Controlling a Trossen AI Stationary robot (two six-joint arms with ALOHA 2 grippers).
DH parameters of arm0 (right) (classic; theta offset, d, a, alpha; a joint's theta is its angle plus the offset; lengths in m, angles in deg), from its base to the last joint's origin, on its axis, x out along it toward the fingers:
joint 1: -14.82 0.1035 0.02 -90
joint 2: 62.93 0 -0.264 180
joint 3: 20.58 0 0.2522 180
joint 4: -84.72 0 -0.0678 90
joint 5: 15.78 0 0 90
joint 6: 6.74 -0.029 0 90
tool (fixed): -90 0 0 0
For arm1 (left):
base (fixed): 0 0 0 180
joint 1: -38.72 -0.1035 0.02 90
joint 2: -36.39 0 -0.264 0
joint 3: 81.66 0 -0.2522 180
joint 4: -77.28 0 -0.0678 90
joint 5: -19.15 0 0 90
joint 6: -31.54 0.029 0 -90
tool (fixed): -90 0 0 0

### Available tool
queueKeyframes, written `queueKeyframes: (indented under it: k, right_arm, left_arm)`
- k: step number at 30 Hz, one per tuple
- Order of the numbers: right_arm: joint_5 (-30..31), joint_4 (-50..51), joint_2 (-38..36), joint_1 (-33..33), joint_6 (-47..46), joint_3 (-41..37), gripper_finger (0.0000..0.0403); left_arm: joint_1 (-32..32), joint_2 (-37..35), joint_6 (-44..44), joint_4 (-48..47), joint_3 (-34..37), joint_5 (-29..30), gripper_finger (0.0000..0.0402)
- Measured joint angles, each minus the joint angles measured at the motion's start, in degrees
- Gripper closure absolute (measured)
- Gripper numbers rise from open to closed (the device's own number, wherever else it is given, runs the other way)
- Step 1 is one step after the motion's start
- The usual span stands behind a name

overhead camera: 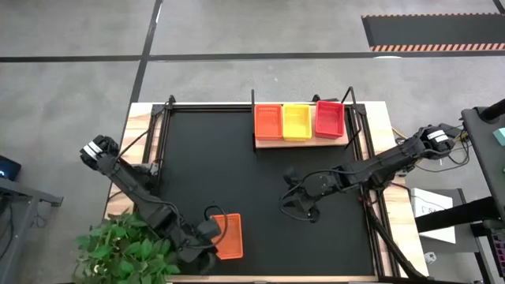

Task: Stack baskets on shelf by color
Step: Stack the orange bin on the stacked orange bins on the shelf

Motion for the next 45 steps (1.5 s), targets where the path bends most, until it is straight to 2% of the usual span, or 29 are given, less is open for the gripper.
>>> queueKeyframes:
  k: [8, 15, 19, 26, 32, 45]
  right_arm:
    - [0.0, 0.65, 0.16, -3.84, 2.91, 0.0, 0.0296]
    - [0.01, 2.17, 0.25, -8.13, 2.77, 0.0, 0.0296]
    - [0.0, 2.15, 0.25, -9.86, 1.54, 0.0, 0.0296]
    - [-0.03, 1.96, 0.25, -10.58, 2.68, 0.0, 0.0296]
    - [-0.02, 0.97, 0.24, -10.69, 4.97, 0.02, 0.0296]
    - [0.35, 4.41, -0.86, -11.19, 2.88, 0.09, 0.0296]
  left_arm:
    - [-0.63, 1.57, 0.04, 0.27, 3.53, 2.85, 0.0234]
    - [-1.14, 6.75, 3.29, 7.9, 2.34, 3.35, 0.0234]
    - [-1.53, 10.23, 4.56, 9.13, 0.26, 2.58, 0.0234]
    - [-1.56, 14.42, 9.2, 9.45, -3.63, 2.08, 0.0234]
    - [-1.69, 14.93, 9.16, 8.97, -3.1, 2.14, 0.0234]
    - [-4.56, 15.45, 21.76, 8.84, -1.2, 1.24, 0.0234]
